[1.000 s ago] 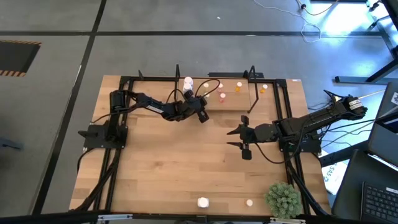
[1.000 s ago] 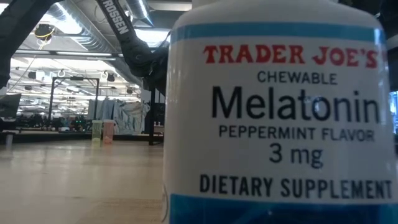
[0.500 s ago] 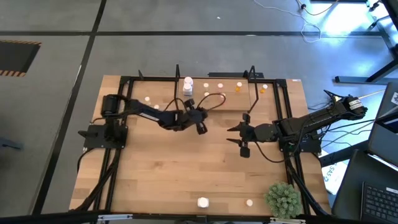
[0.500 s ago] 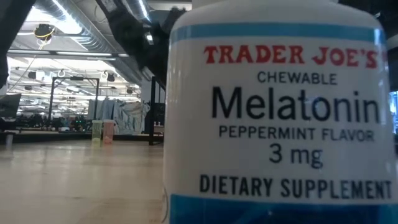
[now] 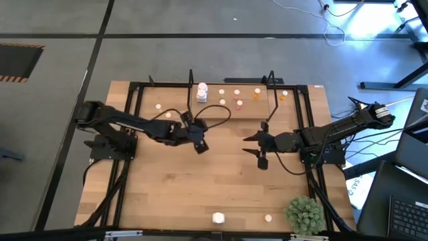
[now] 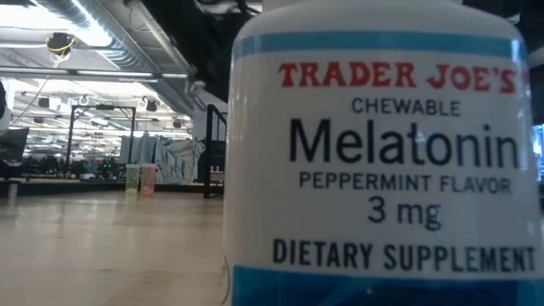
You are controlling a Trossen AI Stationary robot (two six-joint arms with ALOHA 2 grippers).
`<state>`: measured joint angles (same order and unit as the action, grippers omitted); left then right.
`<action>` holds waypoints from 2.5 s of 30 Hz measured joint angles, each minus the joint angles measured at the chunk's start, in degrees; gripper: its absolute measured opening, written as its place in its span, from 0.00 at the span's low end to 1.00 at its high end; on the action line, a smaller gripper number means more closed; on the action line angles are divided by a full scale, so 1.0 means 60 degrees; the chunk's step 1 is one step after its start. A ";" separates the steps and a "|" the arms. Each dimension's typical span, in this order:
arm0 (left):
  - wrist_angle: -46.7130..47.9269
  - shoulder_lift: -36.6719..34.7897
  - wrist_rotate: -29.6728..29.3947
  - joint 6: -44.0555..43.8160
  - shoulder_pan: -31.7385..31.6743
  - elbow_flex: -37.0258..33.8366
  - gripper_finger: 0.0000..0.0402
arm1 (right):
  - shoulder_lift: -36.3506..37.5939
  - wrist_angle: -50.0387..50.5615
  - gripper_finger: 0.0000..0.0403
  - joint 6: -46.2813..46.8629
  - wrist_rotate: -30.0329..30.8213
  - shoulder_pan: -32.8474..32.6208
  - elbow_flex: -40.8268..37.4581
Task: Pick and place medicine bottles onto shelf by color
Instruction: Put the white pill bottle on the shelf aligned with the other white pill bottles
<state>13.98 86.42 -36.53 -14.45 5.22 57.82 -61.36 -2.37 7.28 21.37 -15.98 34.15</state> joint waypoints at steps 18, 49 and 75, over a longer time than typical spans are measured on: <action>0.3529 -0.2071 -0.0975 -0.1920 0.1918 0.0018 0.00 | -0.0408 0.5505 0.41 -0.0547 -0.1274 -0.0659 0.3246; 0.4172 -0.2056 -0.1028 -0.4355 0.5641 0.0007 0.00 | -0.5097 0.5098 0.44 0.3247 -0.4377 -0.2424 0.6553; 0.4167 -0.2056 -0.0998 -0.4605 0.6468 0.0007 0.00 | -0.8320 0.2638 0.52 -0.0040 -0.3311 -0.2883 0.7777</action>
<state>38.98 74.08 -42.52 -42.09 44.03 57.87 -111.28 13.45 7.04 1.50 -33.28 80.82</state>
